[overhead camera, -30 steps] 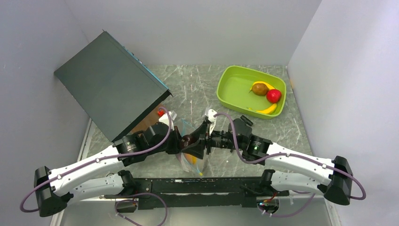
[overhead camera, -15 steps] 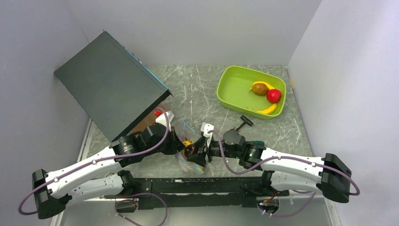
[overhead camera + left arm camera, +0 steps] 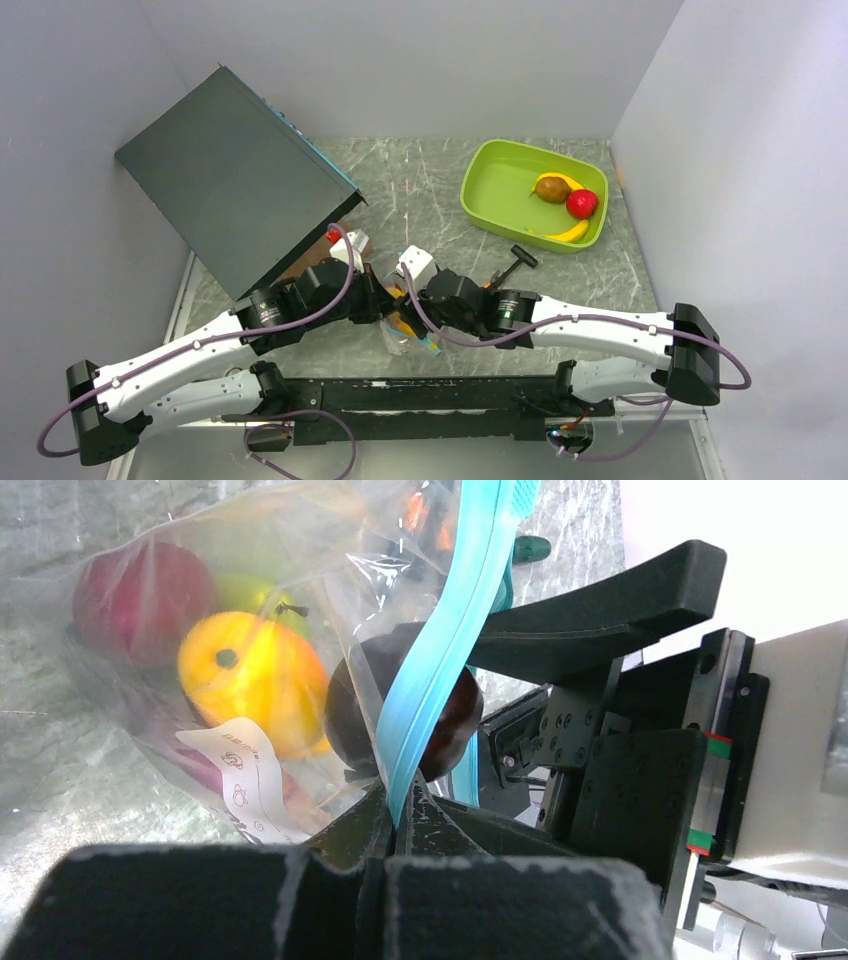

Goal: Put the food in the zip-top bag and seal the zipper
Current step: Place the fake fruit in the zipper food storage bag.

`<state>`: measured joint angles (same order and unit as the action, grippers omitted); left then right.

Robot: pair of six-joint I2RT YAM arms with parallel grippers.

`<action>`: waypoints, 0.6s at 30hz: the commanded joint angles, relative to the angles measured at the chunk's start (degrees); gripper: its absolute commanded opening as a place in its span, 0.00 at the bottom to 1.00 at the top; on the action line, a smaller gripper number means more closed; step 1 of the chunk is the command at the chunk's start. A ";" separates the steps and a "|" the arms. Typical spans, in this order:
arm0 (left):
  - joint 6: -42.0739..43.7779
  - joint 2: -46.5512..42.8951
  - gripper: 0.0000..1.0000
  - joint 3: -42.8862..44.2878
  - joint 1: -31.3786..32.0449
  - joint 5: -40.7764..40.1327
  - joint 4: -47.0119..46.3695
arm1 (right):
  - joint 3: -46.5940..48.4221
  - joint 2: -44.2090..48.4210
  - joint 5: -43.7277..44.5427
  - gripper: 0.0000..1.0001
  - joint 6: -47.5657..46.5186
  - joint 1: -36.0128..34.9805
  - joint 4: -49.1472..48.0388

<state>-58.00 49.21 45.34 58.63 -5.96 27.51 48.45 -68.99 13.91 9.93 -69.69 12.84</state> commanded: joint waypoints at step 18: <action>-2.86 -2.54 0.00 -0.25 0.19 -2.07 -2.29 | 9.32 5.09 -0.89 0.87 2.13 -0.67 3.56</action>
<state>-60.69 47.59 44.12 58.63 -6.74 26.83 53.71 -67.59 13.04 11.86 -70.32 17.61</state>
